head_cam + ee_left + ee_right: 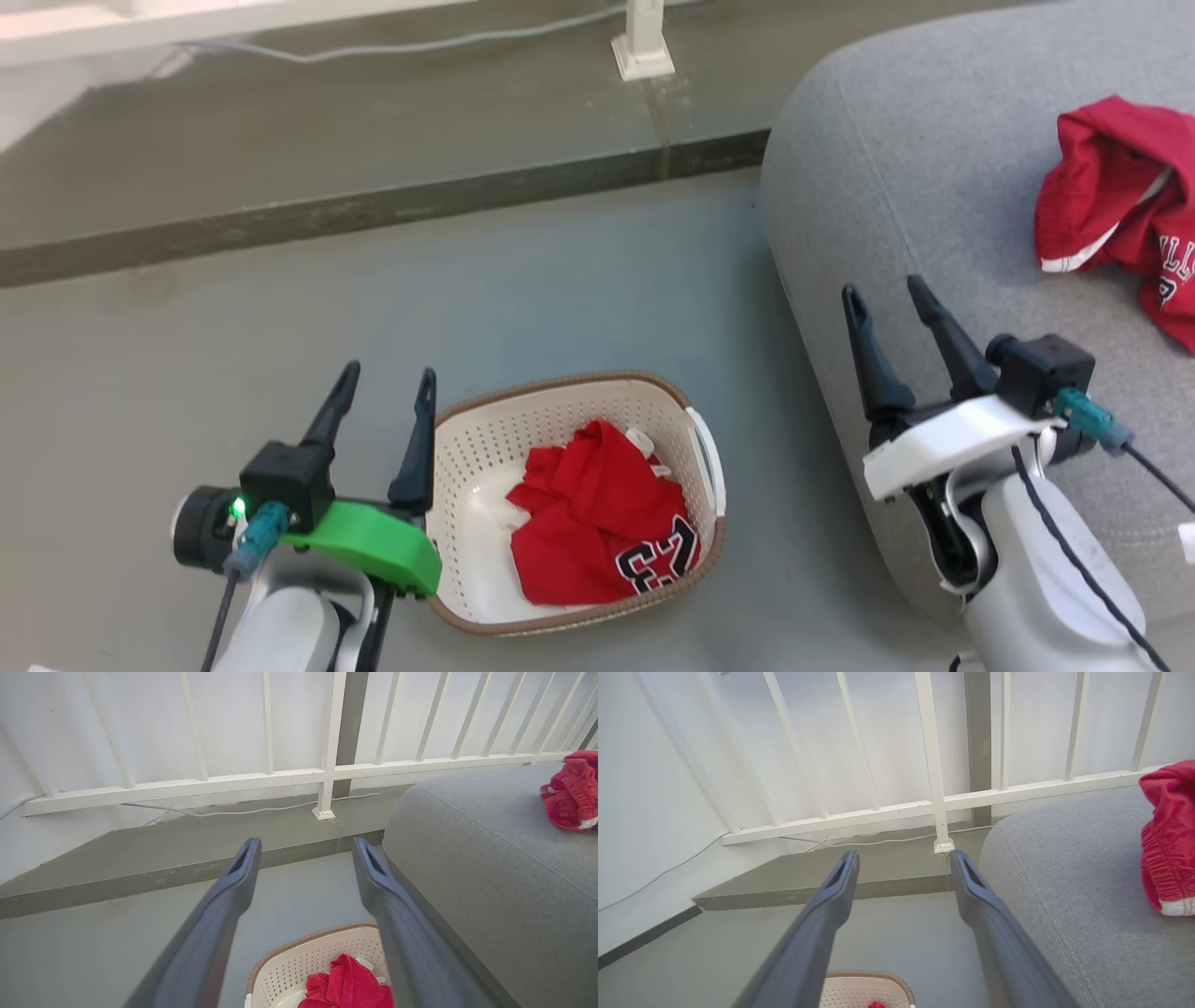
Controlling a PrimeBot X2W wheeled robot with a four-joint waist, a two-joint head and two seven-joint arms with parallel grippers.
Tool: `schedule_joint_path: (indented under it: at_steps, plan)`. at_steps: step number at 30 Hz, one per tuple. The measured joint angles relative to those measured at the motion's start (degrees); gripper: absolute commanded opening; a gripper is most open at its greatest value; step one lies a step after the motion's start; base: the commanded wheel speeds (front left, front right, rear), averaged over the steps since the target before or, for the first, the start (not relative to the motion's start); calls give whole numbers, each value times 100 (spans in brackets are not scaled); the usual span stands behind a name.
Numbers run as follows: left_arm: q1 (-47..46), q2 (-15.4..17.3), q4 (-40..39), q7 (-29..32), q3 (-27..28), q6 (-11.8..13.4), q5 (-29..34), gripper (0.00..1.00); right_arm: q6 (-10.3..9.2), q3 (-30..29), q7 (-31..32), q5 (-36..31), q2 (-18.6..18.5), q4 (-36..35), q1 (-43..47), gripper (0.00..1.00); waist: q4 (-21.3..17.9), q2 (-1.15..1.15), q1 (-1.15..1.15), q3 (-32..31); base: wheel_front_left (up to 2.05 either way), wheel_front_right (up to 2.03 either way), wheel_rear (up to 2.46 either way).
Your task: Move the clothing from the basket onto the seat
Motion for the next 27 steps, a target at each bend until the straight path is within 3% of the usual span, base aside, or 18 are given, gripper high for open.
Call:
schedule_joint_path:
  at_steps: [27]
  plan:
    - [772,-42,-129,-86,572,100,-21,100,-15,314,0,-155,1,-283,588,100,235,0,0,-398,0,0,0]
